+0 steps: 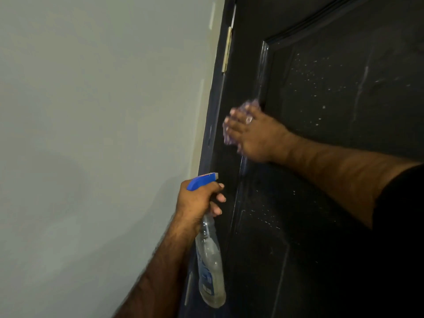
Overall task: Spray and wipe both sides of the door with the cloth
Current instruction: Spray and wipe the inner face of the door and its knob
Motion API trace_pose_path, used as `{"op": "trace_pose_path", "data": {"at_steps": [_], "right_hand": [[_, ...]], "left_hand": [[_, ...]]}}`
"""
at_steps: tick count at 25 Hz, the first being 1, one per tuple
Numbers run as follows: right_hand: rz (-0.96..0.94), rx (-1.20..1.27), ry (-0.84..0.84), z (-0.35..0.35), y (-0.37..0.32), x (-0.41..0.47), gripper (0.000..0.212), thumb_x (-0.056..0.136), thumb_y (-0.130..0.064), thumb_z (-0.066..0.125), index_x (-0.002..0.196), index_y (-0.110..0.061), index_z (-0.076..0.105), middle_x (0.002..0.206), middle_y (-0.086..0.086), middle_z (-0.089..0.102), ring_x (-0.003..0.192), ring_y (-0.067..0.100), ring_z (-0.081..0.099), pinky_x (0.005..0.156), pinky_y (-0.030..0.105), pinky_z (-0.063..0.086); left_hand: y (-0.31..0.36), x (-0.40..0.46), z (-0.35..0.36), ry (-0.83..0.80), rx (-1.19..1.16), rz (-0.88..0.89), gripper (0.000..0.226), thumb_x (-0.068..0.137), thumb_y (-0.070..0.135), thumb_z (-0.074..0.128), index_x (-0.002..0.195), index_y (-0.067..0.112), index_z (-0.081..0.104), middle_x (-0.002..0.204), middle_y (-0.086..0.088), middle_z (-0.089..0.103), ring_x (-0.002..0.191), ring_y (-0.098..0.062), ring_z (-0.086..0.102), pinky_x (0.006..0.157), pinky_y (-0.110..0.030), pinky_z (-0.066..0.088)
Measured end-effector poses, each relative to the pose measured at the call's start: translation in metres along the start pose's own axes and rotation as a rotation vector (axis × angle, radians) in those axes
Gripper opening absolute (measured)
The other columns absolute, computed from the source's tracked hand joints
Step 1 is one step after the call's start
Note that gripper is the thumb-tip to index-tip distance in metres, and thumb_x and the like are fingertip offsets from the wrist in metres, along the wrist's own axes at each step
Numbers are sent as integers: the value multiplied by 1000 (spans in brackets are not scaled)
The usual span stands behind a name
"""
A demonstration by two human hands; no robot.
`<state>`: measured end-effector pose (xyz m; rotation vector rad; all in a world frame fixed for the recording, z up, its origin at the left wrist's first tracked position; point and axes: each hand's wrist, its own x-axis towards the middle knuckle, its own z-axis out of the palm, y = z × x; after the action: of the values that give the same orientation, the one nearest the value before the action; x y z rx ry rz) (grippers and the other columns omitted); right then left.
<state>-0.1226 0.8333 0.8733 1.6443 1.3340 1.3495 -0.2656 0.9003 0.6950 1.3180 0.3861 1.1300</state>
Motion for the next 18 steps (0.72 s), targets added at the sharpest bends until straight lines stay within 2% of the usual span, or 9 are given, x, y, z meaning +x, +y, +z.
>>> {"op": "trace_pose_path", "data": {"at_steps": [3,5,6,9,11,13,16,18], "right_hand": [[-400,74,-84,33,-92,-57,68,109,-51,46,170,-27,26,178,2,20,166,30,9,132,61,0],[-527,110,-138,25,-85,-74,67,108,-52,51,168,-30,32,177,-3,27,165,26,14,132,56,3],[-446,102,-99,16,-58,-70,68,108,-53,51,168,-28,32,176,-1,29,165,26,18,132,55,6],[92,-3,20,-25,64,-39,74,109,-56,47,170,-20,23,177,10,23,164,32,16,133,58,12],[217,-39,-22,-48,107,-39,75,109,-56,45,170,-18,23,178,11,18,165,35,11,132,62,10],[113,-6,8,-31,75,-52,71,108,-55,46,167,-19,30,176,13,26,164,37,15,132,65,9],[-247,85,-11,22,-51,-100,68,105,-56,54,162,-22,41,170,7,40,163,33,22,131,66,8],[-377,90,-69,25,-73,-111,68,104,-56,55,163,-23,41,169,4,41,163,31,22,132,62,4]], "left_hand": [[11,-11,13,22,58,41,10,93,10,69,92,2,75,72,-22,73,41,-22,53,45,-26,49],[18,-17,15,27,59,55,11,93,10,68,89,3,75,75,-24,73,42,-22,52,47,-27,49],[22,-18,16,26,54,54,10,94,11,68,89,5,75,75,-23,74,43,-22,53,49,-29,49],[30,-15,15,38,40,45,10,96,14,68,94,8,76,75,-16,76,44,-20,55,52,-30,52],[32,-13,18,46,32,24,10,96,16,68,98,9,76,76,-13,77,45,-18,56,50,-29,53],[34,-14,25,32,-1,-6,9,95,16,70,100,10,75,76,-12,76,46,-18,56,48,-27,52],[38,-21,34,24,-49,4,8,92,12,70,97,8,75,73,-13,74,46,-20,54,49,-27,49],[40,-26,34,24,-78,7,8,90,10,70,95,5,75,72,-14,74,45,-22,52,51,-28,47]]}}
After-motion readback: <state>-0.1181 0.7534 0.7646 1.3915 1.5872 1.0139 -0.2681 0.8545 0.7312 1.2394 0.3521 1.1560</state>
